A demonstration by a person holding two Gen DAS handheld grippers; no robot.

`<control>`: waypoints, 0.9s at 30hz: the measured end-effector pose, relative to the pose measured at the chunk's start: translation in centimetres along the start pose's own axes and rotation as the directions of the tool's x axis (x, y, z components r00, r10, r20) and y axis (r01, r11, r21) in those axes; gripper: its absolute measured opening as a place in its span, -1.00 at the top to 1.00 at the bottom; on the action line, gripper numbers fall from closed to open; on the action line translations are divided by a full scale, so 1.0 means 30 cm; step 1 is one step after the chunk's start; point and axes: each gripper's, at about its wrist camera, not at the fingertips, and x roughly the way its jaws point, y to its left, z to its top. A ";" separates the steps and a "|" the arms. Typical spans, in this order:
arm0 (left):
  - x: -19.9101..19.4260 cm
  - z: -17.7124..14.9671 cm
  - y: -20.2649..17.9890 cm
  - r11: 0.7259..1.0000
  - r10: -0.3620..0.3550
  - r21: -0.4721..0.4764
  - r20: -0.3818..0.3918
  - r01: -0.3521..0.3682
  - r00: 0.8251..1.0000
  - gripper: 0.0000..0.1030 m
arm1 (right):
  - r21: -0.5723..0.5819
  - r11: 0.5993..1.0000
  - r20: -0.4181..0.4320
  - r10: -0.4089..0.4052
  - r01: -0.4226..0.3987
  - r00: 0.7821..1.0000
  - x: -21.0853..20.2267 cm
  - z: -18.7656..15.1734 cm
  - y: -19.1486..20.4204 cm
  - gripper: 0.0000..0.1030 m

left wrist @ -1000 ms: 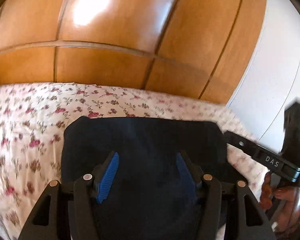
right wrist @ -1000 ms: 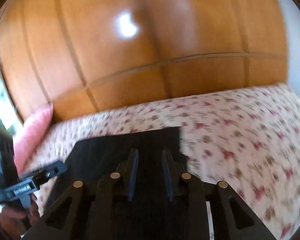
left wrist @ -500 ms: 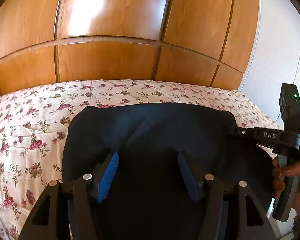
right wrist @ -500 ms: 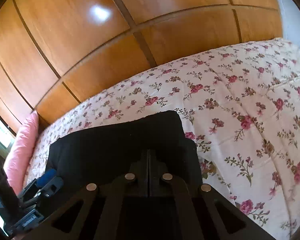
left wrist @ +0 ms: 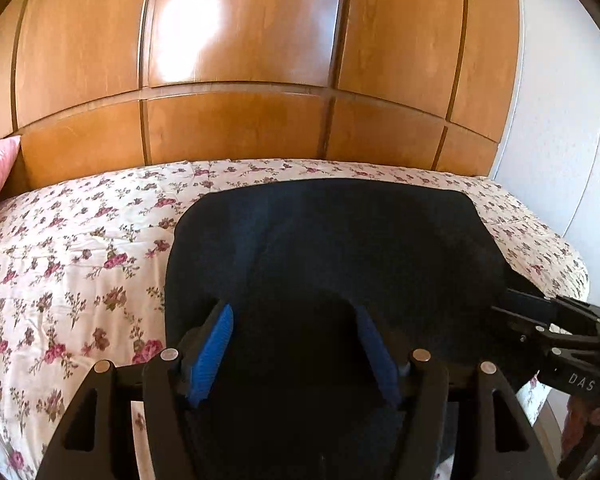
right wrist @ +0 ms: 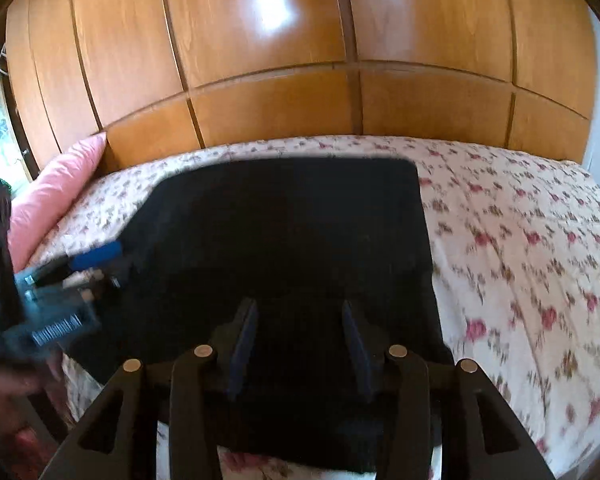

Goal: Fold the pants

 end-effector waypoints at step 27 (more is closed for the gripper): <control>-0.178 -0.103 -0.049 0.980 0.184 0.066 0.022 -0.185 0.983 -0.29 | 0.082 0.996 0.056 -0.025 0.020 0.998 -0.127 -0.079 0.059 -0.70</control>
